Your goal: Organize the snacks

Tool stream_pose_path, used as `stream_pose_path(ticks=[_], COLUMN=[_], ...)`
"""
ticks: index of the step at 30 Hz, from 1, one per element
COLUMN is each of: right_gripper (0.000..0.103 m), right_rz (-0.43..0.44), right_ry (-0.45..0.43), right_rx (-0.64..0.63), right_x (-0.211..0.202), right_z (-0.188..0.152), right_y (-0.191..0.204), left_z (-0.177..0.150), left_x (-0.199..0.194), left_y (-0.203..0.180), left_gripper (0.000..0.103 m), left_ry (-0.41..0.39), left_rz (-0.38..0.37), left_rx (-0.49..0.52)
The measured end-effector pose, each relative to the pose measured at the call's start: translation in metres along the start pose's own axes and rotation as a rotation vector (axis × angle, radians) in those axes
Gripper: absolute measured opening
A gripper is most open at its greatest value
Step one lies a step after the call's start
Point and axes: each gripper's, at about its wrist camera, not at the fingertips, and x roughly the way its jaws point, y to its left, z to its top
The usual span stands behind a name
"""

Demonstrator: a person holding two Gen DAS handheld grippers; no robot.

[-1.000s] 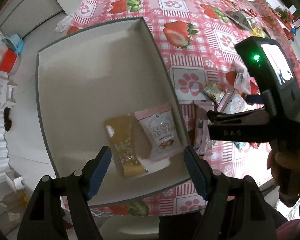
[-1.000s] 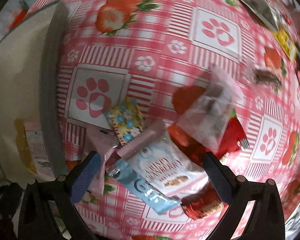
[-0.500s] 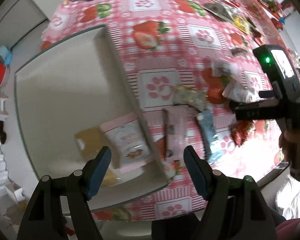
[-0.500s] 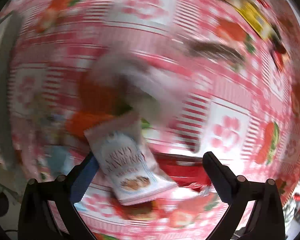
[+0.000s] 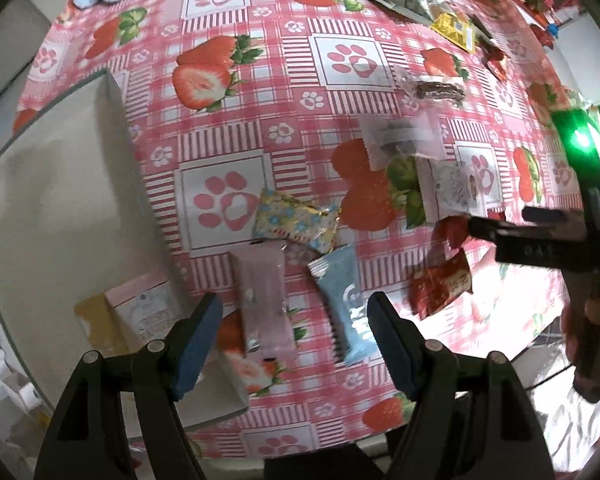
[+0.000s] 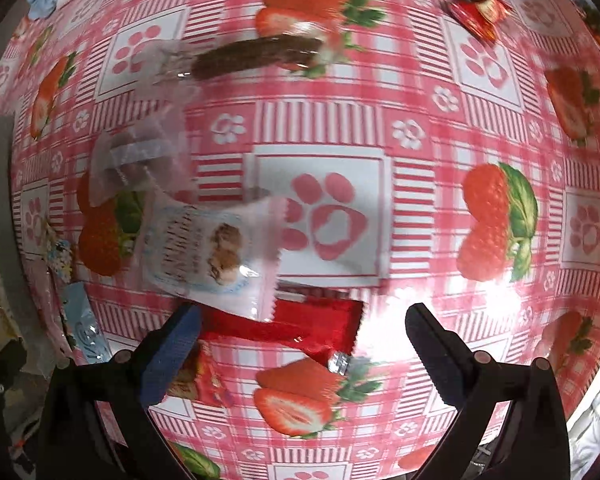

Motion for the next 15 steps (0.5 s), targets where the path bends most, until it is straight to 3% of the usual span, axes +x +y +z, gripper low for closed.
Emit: stream_pose_path(ticks=[5, 9, 15], right_gripper=[0.102, 0.102, 0.102], right_rz=[0.015, 0.007, -0.062], right_ry=[-0.018, -0.037, -0.061], right_rx=[-0.022, -0.199, -0.453], right_x=[-0.032, -0.042, -0.044], right_z=[-0.002, 0.003, 0.004], right_y=[-0.013, 0.002, 0.023], left_z=[0.016, 0.022, 0.023], left_x=[0.004, 0.003, 0.008], left_y=[-0.014, -0.026, -0.021], left_gripper=[0.078, 0.078, 0.078], left_ry=[-0.007, -0.023, 0.003], left_rz=[0.007, 0.042, 0.059], left_rx=[0.014, 0.067, 0.033])
